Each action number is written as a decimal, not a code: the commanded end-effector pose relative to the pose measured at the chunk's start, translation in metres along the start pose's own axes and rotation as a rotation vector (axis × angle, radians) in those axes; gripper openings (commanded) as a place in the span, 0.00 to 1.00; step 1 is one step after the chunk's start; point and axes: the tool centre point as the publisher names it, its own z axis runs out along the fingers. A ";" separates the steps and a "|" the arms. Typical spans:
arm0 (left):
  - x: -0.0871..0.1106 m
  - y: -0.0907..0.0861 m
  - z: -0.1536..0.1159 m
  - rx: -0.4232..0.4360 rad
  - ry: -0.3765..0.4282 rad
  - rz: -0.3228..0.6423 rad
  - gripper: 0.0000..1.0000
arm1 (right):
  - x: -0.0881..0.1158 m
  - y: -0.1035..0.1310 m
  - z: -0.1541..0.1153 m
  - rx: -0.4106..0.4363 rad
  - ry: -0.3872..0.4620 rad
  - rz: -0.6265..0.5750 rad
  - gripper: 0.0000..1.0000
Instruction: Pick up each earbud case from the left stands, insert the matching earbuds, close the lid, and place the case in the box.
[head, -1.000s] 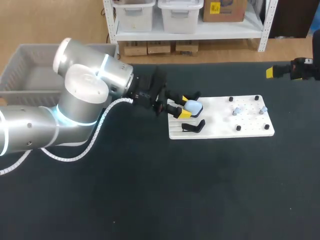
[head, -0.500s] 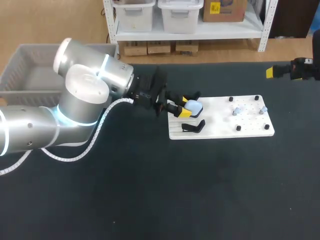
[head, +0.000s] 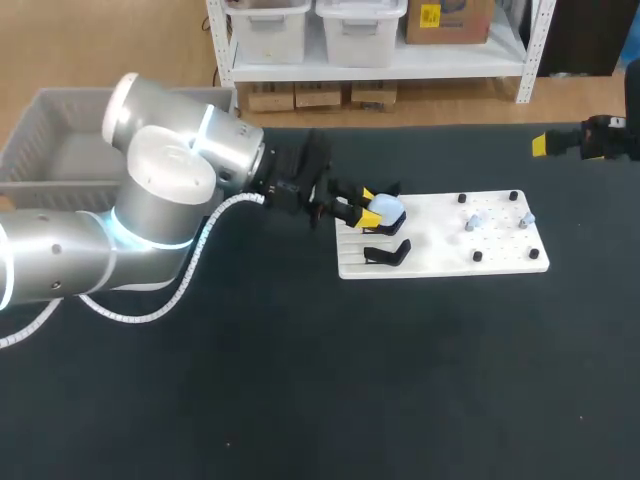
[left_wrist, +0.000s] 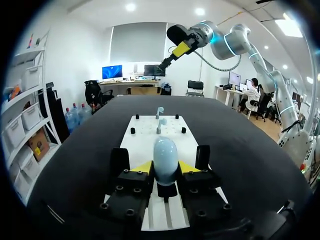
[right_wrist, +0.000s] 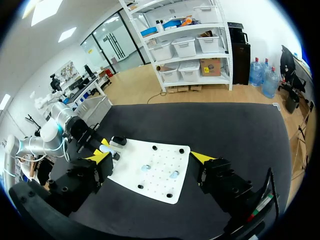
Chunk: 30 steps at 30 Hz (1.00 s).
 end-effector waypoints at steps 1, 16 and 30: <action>-0.010 -0.019 -0.020 -0.063 -0.044 0.018 0.00 | 0.000 0.000 0.000 0.001 0.001 0.000 1.00; -0.076 -0.052 -0.043 -0.072 -0.355 0.086 0.00 | 0.000 0.000 0.000 0.001 0.001 0.000 1.00; -0.090 -0.075 -0.041 -0.085 -0.401 0.071 0.00 | 0.000 0.000 0.000 0.001 0.001 0.000 1.00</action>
